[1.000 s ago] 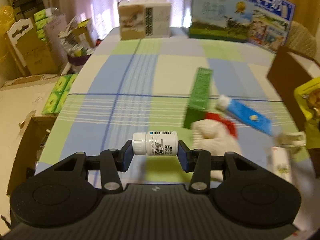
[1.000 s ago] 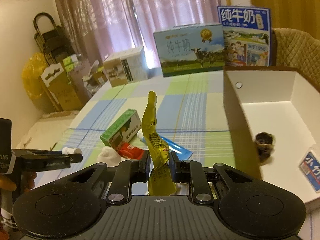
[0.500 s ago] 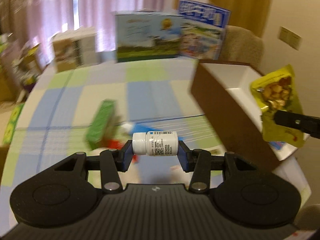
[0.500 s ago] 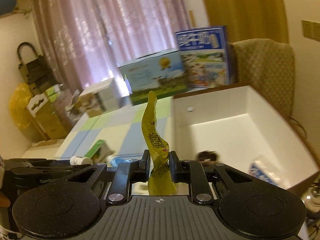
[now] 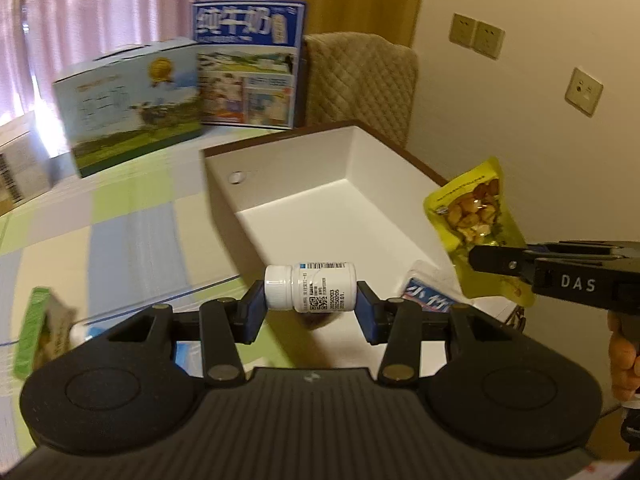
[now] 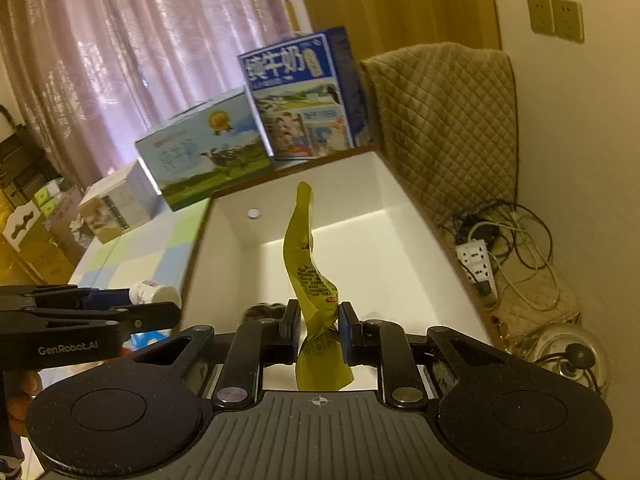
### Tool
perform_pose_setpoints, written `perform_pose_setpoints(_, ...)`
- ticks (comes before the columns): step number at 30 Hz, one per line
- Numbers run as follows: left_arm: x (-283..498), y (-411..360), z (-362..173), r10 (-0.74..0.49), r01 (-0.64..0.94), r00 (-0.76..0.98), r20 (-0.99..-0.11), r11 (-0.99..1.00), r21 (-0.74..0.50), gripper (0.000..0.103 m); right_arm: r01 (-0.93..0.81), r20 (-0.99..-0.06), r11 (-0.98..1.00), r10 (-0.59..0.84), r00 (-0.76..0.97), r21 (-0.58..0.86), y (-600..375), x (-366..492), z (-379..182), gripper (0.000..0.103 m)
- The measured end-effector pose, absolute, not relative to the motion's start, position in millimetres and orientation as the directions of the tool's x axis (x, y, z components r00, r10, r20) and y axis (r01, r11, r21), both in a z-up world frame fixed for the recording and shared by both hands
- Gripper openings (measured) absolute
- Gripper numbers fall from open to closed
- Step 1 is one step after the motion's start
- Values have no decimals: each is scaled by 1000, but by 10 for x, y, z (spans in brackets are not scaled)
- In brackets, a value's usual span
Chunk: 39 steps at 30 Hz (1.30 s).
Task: Organize objects
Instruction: 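Carry the bottle in the left tool while the right tool carries the pouch, releasing both into the storage box, then withdraw both tools from the storage box back over the table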
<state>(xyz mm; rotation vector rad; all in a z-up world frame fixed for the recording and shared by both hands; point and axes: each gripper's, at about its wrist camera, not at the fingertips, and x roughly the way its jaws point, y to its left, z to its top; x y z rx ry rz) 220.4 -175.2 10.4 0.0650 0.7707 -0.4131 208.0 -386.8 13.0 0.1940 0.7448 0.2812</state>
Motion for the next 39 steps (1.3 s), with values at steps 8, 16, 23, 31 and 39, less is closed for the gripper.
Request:
perform_pose_setpoints(8, 2653, -2188, -65, -291, 388, 618, -730, 921, -38, 42, -175, -689, 955, 293, 663, 238, -3913, 2537, -86, 16)
perform_pose_setpoints(16, 3127, -2339, -270, -227, 352, 579, -783, 936, -11, 42, -163, -729, 967, 255, 636, 196, -3848, 2937, -229, 16)
perform_pose_setpoints(23, 3395, -2383, -359, -208, 332, 567, -797, 943, -10, 41, -121, -710, 965, 253, 657, 233, -3891, 3119, -240, 16)
perform_pose_setpoints(31, 3419, -2429, -286, -213, 365, 589, -779, 931, 21, 62, -124, -706, 958, 275, 653, 259, -3941, 3060, -152, 21)
perform_pose_setpoints(39, 3274, -2290, -254, -233, 372, 577, -783, 928, -2, 66, -165, -698, 956, 289, 655, 241, -3902, 2709, -96, 36)
